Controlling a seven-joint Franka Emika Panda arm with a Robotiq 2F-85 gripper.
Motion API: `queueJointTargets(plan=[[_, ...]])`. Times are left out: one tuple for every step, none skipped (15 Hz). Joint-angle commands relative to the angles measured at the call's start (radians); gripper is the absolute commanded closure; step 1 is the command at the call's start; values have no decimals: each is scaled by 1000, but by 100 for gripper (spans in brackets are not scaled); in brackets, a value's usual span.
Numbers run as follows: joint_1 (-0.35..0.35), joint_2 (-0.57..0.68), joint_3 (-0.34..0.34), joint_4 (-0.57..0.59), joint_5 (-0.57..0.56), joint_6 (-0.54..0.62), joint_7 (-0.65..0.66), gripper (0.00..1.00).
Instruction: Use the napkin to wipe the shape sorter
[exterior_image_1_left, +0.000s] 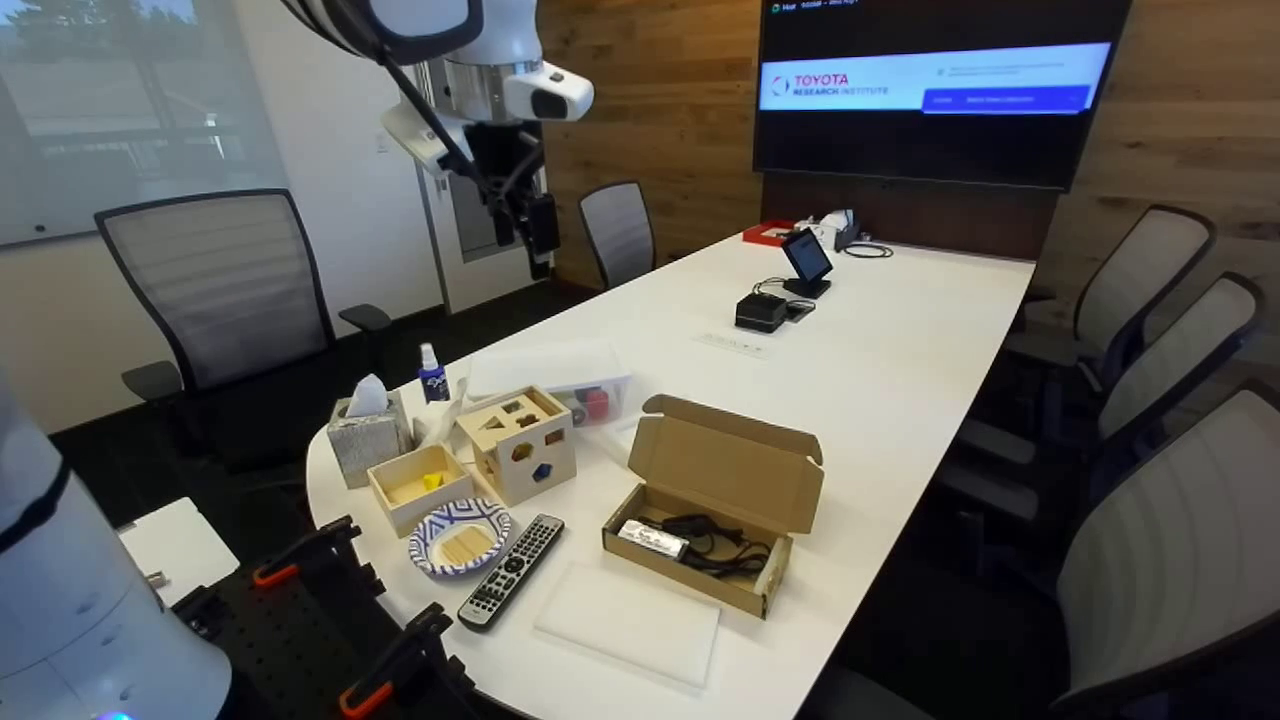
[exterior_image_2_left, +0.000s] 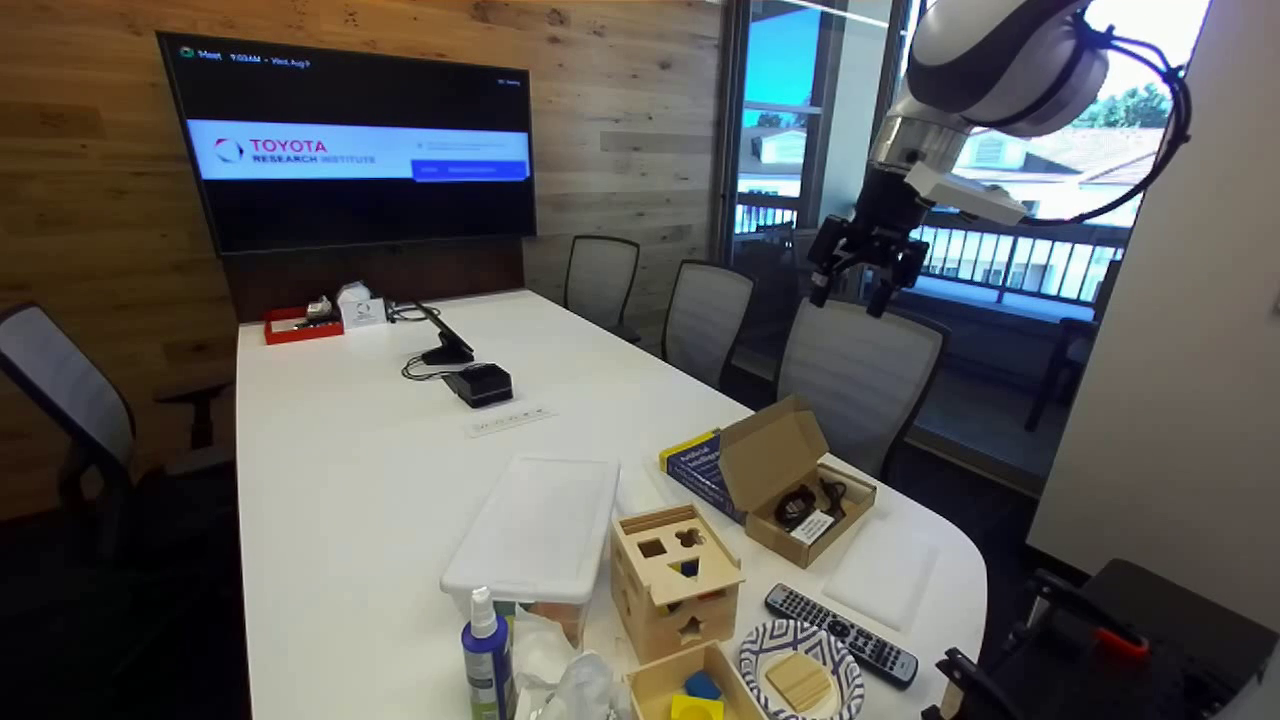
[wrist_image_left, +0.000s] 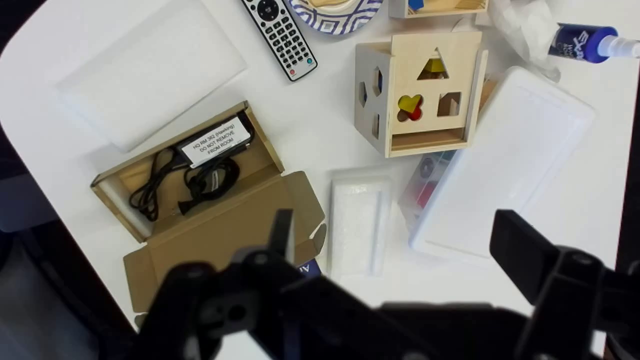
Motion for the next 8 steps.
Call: queueJointTargets(plan=[[36,169,95,153,17,-35,119,0],[47,207,126,187,11,-38,164,0],[63,249,162,215,3,-34,215,0],[81,289,193,242,3,-28,261,0],[96,327,222,268,-8,-35,312,0],[119,366,249,283,-4,-31,356,0],[138,398,269,295,-3,-29,396,0],[162,426,290,302,-3,-29,448,0]])
